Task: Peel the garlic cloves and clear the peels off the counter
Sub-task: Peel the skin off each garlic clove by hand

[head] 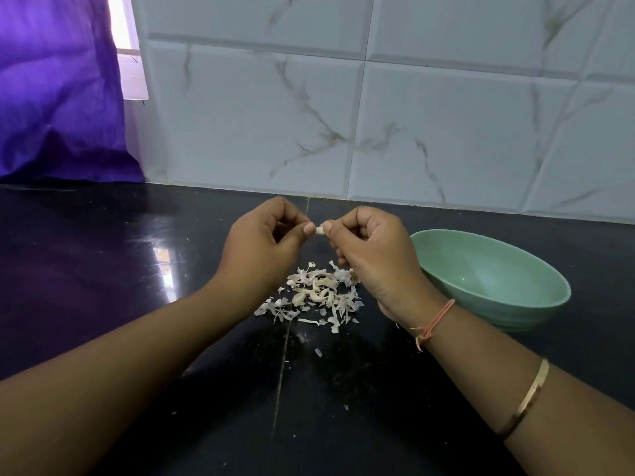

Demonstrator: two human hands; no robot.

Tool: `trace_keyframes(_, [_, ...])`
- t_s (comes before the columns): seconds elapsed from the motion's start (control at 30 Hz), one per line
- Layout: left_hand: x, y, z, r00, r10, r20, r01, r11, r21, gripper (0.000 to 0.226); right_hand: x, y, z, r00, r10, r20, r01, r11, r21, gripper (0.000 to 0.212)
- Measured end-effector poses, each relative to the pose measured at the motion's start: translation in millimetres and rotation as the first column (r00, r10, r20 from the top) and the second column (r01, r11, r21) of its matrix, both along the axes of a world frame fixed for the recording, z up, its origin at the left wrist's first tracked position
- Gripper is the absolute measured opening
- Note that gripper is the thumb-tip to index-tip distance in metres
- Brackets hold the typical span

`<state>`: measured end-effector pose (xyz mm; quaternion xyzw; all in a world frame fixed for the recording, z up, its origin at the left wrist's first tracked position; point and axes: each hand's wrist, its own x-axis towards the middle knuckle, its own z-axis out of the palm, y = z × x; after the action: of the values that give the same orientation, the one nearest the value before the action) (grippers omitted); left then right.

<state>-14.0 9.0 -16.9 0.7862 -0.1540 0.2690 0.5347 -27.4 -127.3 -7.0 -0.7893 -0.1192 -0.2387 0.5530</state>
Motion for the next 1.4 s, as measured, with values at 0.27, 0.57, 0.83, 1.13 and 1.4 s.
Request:
trace_keyframes(0.27, [-3, -1, 6, 0.964, -0.212, -0.160, 0.187, 0.970, -0.157, 0.017, -1, 1, 2, 0.996, 0.056, -0.076, -0.046, 0.992, 0.121, 0.017])
trace_keyframes(0.57, [-1, 4, 12, 0.501, -0.794, -0.344, 0.258, 0.517, -0.816, 0.010, 1, -3, 1, 0.888, 0.452, -0.078, -0.382, 0.822, 0.422, 0.019])
trace_keyframes(0.83, [-4, 2, 14, 0.456, -0.827, -0.328, 0.264, 0.478, -0.838, 0.014, 1, -4, 1, 0.829, 0.556, -0.063, -0.445, 0.724, 0.526, 0.015])
trace_keyframes(1.13, [-2, -1, 8, 0.716, -0.592, -0.370, 0.237, 0.704, -0.669, 0.026, 3, -6, -1, 0.942, 0.330, -0.064, -0.273, 0.863, 0.425, 0.008])
trace_keyframes(1.4, [-1, -1, 6, 0.783, -0.534, -0.319, 0.262, 0.748, -0.610, 0.007, 1, -5, 0, 0.952, 0.297, -0.067, -0.258, 0.904, 0.342, 0.008])
